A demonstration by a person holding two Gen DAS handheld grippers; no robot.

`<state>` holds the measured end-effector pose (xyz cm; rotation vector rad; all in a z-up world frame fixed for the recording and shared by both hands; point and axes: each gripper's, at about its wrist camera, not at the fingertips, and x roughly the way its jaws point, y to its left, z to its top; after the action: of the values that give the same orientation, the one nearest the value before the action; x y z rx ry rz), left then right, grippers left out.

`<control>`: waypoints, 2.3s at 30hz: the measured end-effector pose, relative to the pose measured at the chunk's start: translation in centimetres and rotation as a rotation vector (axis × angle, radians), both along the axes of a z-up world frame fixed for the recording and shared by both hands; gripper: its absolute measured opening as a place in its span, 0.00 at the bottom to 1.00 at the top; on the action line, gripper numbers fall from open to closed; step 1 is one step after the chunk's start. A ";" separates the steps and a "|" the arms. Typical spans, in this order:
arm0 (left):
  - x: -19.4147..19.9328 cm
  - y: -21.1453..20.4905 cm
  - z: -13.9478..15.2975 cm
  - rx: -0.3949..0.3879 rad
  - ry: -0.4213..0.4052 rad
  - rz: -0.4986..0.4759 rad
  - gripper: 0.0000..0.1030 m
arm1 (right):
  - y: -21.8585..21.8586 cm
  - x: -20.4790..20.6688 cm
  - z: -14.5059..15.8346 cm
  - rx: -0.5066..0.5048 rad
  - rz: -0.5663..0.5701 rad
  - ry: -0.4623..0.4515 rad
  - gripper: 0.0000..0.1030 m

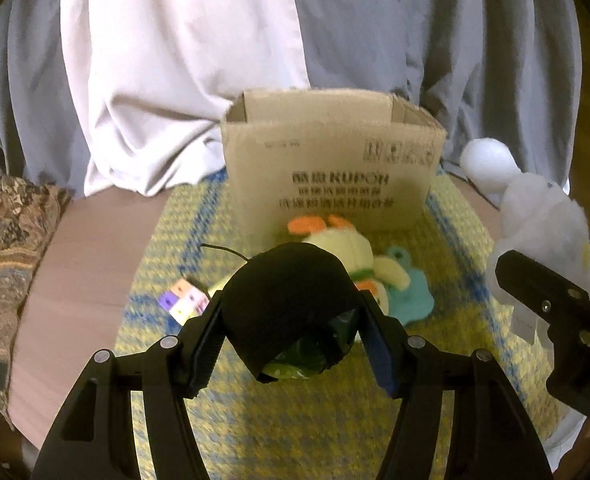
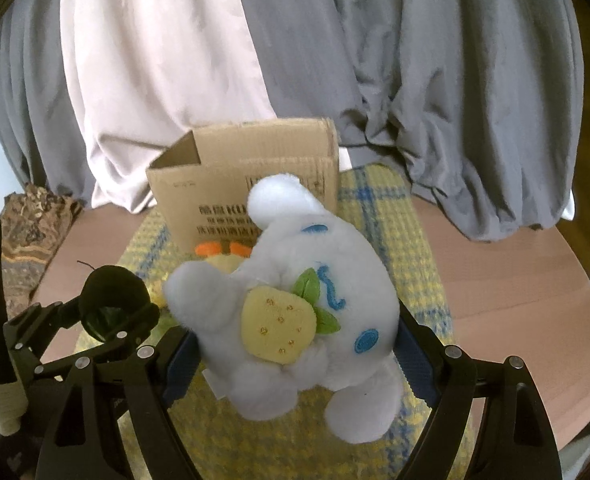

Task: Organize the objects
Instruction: 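Carry the white dog and black ball over the cardboard box and release both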

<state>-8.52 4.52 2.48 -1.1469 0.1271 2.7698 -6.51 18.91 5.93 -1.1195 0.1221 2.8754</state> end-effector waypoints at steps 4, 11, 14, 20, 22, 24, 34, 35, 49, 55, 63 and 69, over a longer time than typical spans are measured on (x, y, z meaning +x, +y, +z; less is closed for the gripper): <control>-1.0 -0.1 1.3 -0.012 0.031 0.000 0.61 | -0.1 -0.8 0.7 -0.002 -0.001 0.020 0.82; -3.0 0.0 3.0 -0.014 0.062 -0.012 0.61 | -0.2 -2.4 2.2 0.008 0.001 0.057 0.82; -4.0 0.0 3.6 -0.013 0.071 -0.018 0.61 | -0.2 -3.0 2.8 0.011 0.000 0.072 0.82; -5.8 0.2 5.0 -0.011 0.106 -0.037 0.61 | -0.1 -4.7 4.2 0.013 -0.009 0.096 0.82; -6.4 0.2 5.4 -0.010 0.116 -0.045 0.61 | -0.1 -5.4 4.4 0.011 -0.008 0.095 0.82; -6.9 0.3 5.8 -0.016 0.127 -0.051 0.61 | -0.1 -6.2 4.6 0.010 -0.008 0.093 0.82; -10.5 0.2 6.6 -0.010 0.129 -0.077 0.61 | 0.1 -9.7 5.5 0.009 -0.012 0.087 0.82; -10.8 0.2 6.7 -0.013 0.128 -0.080 0.61 | 0.2 -9.9 5.6 0.007 -0.015 0.085 0.82; -14.1 1.2 7.8 -0.002 0.163 -0.112 0.61 | -0.6 -13.2 6.9 0.046 -0.005 0.086 0.82; -16.2 1.1 7.6 0.001 0.155 -0.102 0.61 | -0.3 -15.2 7.0 0.047 -0.024 0.072 0.82; -17.9 1.0 6.9 0.003 0.123 -0.108 0.61 | -0.2 -17.0 6.3 0.046 -0.012 0.042 0.82; -18.6 0.6 6.4 0.026 0.114 -0.106 0.62 | -0.1 -17.9 6.1 0.041 0.009 0.041 0.84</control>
<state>-27.17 5.13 8.85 -0.9475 0.1592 2.7339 -24.42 18.77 12.01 -1.0576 0.0591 2.8955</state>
